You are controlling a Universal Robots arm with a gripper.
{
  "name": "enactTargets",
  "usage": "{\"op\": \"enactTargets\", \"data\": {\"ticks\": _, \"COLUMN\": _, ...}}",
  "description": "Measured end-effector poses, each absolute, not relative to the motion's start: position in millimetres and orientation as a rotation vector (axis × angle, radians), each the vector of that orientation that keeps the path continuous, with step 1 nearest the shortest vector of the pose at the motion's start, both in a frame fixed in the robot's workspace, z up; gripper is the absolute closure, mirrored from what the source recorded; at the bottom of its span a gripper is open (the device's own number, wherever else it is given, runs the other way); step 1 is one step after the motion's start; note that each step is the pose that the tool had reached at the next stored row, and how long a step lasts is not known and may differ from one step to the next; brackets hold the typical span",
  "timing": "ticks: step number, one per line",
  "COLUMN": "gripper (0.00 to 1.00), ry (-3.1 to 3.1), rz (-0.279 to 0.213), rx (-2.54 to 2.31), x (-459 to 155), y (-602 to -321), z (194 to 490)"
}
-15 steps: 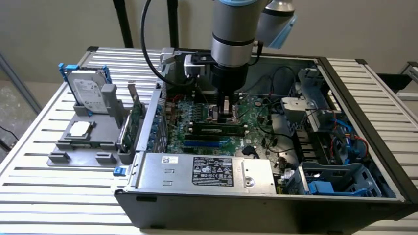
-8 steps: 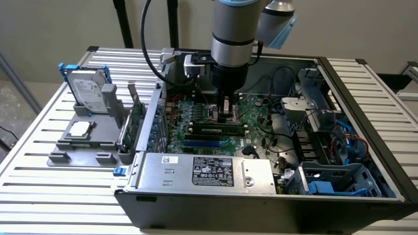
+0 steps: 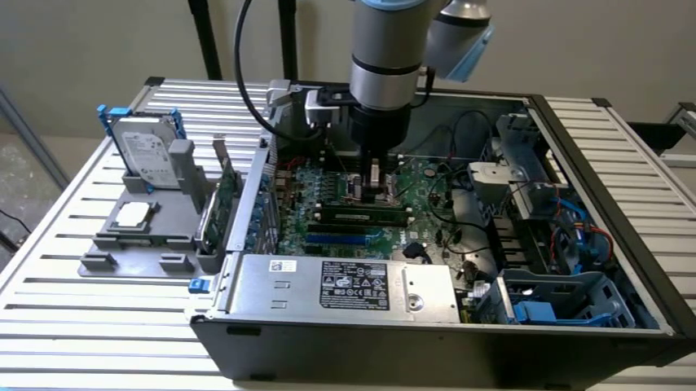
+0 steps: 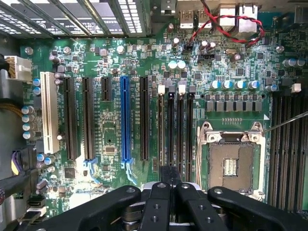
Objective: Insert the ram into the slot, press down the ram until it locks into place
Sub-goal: 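Press down the ram until it locks into place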
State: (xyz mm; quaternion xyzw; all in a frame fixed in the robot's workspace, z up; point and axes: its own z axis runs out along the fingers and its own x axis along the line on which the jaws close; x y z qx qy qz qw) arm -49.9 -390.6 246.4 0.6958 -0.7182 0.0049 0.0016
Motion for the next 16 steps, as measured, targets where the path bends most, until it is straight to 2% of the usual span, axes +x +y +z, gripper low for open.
{"op": "enactTargets", "data": {"ticks": 12, "gripper": 0.89, "ry": -2.252, "rz": 0.019, "rx": 2.182, "x": -52, "y": -390, "z": 226}}
{"op": "enactTargets", "data": {"ticks": 16, "gripper": 0.89, "ry": -2.254, "rz": 0.017, "rx": 2.183, "x": -53, "y": -389, "z": 228}}
